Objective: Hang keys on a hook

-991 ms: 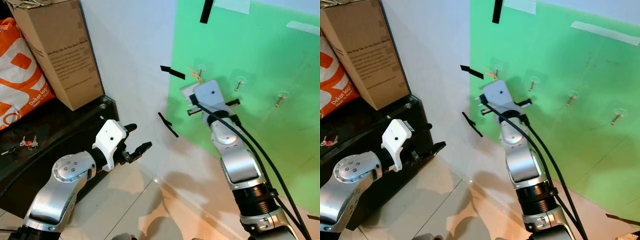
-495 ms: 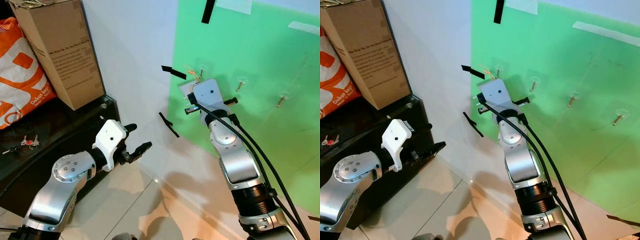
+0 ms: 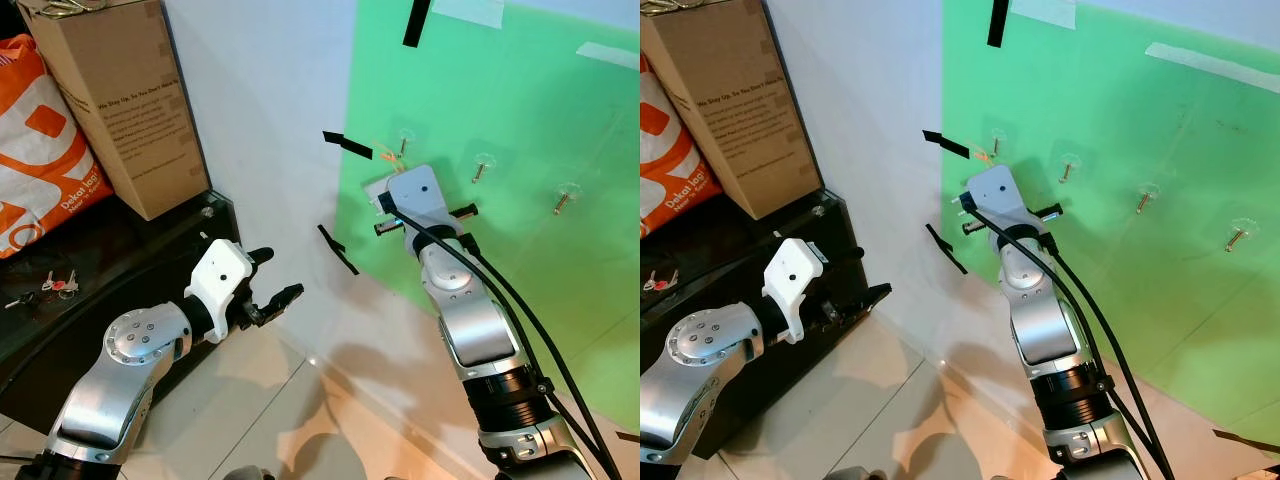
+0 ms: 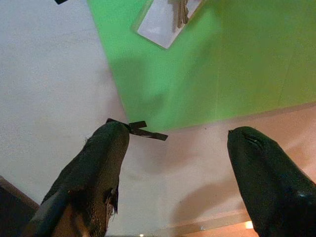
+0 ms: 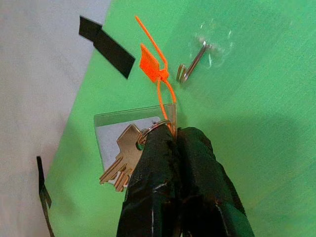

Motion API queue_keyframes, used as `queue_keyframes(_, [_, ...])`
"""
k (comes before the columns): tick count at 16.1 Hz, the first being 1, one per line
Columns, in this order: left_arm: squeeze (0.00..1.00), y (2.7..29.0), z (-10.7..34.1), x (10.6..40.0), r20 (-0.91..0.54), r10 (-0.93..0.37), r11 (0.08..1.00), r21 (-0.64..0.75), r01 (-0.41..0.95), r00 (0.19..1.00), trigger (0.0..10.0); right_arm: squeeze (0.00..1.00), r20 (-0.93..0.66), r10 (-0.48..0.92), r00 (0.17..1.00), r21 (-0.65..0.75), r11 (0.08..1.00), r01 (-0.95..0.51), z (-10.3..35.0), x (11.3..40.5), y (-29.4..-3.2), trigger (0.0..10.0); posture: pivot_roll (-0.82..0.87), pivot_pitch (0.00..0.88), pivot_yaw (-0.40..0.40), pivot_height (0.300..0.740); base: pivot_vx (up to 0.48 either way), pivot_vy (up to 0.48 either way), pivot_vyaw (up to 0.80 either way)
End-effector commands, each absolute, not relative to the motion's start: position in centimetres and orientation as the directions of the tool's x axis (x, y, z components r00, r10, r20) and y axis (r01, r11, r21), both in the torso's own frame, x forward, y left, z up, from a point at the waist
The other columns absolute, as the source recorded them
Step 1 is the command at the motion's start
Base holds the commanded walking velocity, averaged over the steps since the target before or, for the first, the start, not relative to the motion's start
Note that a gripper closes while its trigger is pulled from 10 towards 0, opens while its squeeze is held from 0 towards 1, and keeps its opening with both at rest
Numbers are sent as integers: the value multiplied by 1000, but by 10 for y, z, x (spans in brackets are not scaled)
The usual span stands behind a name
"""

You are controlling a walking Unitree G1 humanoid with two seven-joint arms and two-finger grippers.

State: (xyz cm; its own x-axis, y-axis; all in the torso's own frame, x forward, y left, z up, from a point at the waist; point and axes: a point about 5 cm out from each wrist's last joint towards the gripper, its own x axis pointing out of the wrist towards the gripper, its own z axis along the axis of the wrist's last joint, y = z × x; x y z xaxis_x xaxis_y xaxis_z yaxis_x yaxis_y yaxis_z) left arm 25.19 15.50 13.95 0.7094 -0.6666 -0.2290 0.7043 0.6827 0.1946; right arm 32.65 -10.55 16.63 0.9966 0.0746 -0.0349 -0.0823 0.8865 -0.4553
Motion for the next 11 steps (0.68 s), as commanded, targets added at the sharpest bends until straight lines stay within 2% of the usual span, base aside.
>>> queue_keyframes(1, [0,156,144,253,-230,-671,673,210,709,705,10000,0,-26,52,998,-462,885,-58,170,329,-108,10000,9,0,27,740,0,0,0])
queue_keyframes(5, [0,155,144,253,-230,-672,672,209,710,704,10000,0,-38,151,988,-454,878,-151,169,326,-96,10000,9,0,26,740,0,0,0])
queue_keyframes(11, [0,155,144,254,-227,-668,676,212,706,708,10000,0,74,110,991,-425,902,-68,186,328,-100,10000,12,0,23,740,0,0,0])
